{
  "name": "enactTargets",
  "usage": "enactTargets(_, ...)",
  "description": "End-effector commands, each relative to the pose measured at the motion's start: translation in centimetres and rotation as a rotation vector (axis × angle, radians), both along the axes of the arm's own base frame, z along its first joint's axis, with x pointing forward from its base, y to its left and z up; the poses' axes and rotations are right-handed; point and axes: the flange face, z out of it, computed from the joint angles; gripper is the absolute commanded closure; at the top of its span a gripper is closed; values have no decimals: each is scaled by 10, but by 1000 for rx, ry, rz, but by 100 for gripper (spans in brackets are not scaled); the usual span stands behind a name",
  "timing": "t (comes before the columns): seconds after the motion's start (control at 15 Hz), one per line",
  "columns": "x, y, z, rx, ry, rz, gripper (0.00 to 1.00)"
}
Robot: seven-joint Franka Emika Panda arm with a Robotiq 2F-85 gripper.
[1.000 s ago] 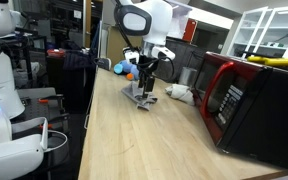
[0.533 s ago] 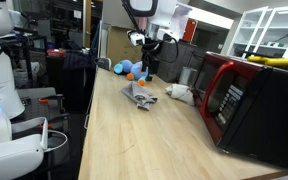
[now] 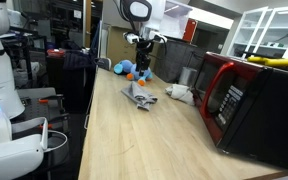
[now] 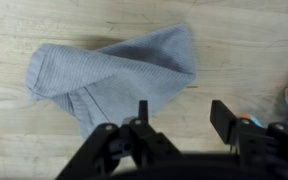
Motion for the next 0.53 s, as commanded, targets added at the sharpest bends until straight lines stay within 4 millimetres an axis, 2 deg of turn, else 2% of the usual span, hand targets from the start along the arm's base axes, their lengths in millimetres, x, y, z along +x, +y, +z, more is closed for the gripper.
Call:
enactTargets(0.0,9,-4,-7,-91,55,-10,64)
enactTargets(0.33,5,-17,-27,-208,129,20,99)
enactTargets(0.47,1,-20,-38,-238,163,47,100)
